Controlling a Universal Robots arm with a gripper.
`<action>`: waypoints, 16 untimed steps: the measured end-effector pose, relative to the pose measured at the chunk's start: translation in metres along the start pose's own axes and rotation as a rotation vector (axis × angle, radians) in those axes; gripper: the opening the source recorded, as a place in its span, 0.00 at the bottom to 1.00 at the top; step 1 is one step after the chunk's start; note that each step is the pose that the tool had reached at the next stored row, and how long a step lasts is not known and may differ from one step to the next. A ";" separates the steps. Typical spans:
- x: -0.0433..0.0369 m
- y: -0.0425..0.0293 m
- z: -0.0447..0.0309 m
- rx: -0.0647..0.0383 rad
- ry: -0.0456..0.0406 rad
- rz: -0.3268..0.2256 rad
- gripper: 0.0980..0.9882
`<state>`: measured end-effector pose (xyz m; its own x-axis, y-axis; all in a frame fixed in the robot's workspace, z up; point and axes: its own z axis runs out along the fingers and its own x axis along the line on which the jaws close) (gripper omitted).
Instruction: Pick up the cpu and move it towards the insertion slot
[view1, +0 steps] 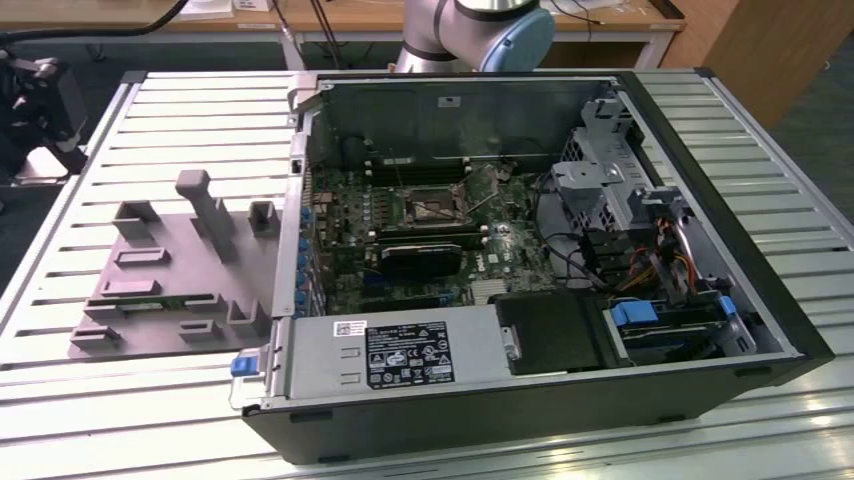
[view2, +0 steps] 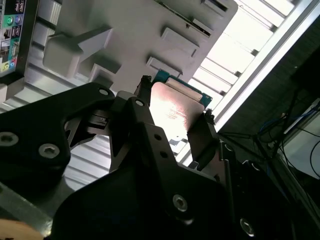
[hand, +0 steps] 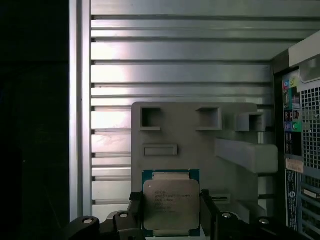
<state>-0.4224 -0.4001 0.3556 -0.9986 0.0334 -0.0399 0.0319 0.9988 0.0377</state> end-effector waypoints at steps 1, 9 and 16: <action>-0.0001 0.0002 -0.0026 0.000 -0.0007 0.000 0.50; -0.0009 0.0013 -0.0230 0.000 -0.0066 0.000 0.50; -0.0011 0.0015 -0.0279 0.000 -0.0077 0.000 0.50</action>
<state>-0.4224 -0.3997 0.3835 -0.9983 0.0334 -0.0477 0.0316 0.9988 0.0380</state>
